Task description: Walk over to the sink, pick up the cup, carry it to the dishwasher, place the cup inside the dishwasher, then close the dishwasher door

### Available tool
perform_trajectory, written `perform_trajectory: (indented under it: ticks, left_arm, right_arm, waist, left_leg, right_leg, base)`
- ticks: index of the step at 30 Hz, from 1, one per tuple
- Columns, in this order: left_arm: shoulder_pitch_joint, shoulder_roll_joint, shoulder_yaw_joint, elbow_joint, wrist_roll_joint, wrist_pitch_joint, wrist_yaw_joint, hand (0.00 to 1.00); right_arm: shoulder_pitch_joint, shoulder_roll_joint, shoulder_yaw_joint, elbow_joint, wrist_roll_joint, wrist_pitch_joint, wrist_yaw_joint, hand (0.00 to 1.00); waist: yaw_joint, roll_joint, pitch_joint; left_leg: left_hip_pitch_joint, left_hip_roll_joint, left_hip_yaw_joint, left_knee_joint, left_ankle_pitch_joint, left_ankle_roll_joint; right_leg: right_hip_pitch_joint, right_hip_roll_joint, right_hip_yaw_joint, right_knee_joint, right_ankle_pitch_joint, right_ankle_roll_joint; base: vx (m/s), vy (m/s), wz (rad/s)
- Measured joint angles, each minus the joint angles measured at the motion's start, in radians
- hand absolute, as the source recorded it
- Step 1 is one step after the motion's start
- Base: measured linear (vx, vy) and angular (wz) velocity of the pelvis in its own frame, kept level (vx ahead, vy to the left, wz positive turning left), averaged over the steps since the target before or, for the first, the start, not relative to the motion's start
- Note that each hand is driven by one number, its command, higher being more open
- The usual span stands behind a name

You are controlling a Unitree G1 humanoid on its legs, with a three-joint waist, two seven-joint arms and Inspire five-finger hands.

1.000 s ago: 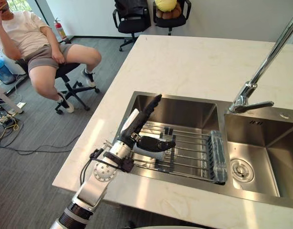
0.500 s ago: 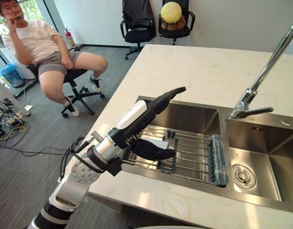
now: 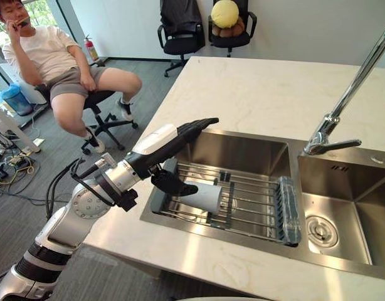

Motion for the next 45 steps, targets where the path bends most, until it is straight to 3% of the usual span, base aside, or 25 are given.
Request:
perform_trajectory:
  ticks: [6, 17, 45]
  left_arm:
    - [-0.015, 0.043, -0.006, 0.040, 0.000, 0.017, -0.048, 1.00]
    - [-0.104, 0.106, -0.131, 0.141, -0.018, 0.065, -0.173, 1.00]
    - [-0.125, 0.117, -0.204, 0.346, 0.063, 0.039, -0.128, 1.00]
  right_arm:
    - [0.006, -0.003, 0.000, -0.004, 0.020, 0.000, 0.003, 1.00]
    - [0.024, -0.016, 0.037, -0.039, 0.064, 0.016, -0.003, 1.00]
    - [0.049, -0.034, 0.158, -0.126, 0.131, 0.031, -0.074, 1.00]
  waist:
    - [-0.005, 0.003, -0.002]
    - [-0.013, 0.015, -0.002]
    - [-0.044, 0.025, 0.008]
  left_leg:
    - [0.000, 0.002, 0.011, 0.000, 0.000, 0.000]
    - [-0.003, 0.006, 0.039, 0.000, 0.000, 0.000]
    - [0.008, 0.004, 0.091, 0.000, 0.000, -0.001]
  right_leg:
    - [-0.009, 0.001, 0.014, 0.004, 0.001, -0.002]
    - [-0.030, 0.006, 0.041, 0.005, 0.009, -0.008]
    - [-0.027, 0.018, 0.087, -0.075, 0.074, -0.011]
  base:
    - [-0.01, -0.001, -0.05]
    - [-0.01, 0.000, -0.07]
    - [-0.01, -0.001, -0.06]
